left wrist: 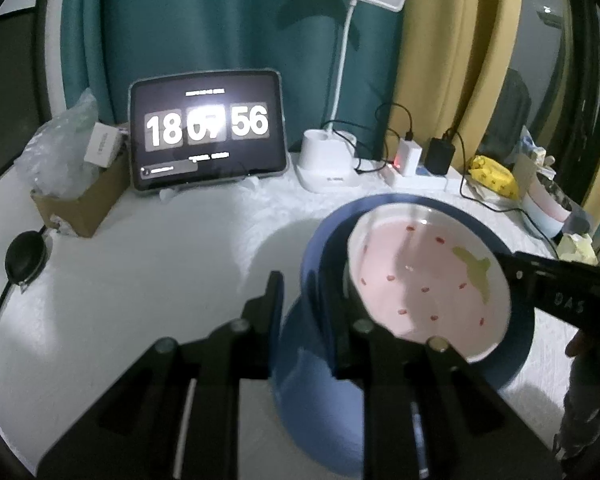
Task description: Organize plates and bowls
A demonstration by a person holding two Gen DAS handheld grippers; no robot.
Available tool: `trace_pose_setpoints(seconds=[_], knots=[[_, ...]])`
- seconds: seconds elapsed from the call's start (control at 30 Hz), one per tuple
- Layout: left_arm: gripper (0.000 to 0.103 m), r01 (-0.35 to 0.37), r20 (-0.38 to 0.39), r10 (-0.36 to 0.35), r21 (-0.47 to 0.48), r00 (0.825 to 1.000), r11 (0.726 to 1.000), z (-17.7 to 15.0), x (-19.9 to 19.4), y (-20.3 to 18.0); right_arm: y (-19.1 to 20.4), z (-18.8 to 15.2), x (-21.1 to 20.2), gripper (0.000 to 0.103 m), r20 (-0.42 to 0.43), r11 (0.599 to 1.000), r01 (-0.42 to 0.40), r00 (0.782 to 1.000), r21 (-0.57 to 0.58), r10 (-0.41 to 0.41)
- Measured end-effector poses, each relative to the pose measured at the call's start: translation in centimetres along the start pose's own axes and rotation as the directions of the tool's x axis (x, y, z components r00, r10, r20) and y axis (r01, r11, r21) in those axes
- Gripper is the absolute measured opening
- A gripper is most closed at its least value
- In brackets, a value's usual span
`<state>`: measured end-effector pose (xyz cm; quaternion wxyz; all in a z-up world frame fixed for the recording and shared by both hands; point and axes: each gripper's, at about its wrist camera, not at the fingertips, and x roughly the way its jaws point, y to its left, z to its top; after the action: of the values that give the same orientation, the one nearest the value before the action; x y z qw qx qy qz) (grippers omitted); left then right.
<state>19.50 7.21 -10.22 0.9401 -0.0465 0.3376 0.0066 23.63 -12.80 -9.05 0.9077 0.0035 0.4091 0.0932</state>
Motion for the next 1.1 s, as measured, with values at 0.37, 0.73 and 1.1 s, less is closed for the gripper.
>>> trace_pose_setpoints(seconds=[0.37, 0.73, 1.1], knots=[[0.031, -0.01, 0.019, 0.01, 0.008, 1.0, 1.0, -0.7, -1.9, -0.8, -0.1, -1.0, -1.8, 0.042, 0.019, 1.0, 0.003, 1.0, -0.006, -0.003], [0.06, -0.008, 0.044, 0.008, 0.004, 0.999, 1.0, -1.4, -4.4, -1.3, -0.3, -2.1, -3.9, 0.044, 0.044, 1.0, -0.001, 0.999, -0.004, 0.001], [0.075, 0.001, 0.067, -0.002, 0.019, 0.998, 1.0, -2.4, -6.7, -2.7, -1.1, -3.5, -5.8, 0.044, 0.062, 1.0, 0.006, 0.998, 0.003, -0.006]])
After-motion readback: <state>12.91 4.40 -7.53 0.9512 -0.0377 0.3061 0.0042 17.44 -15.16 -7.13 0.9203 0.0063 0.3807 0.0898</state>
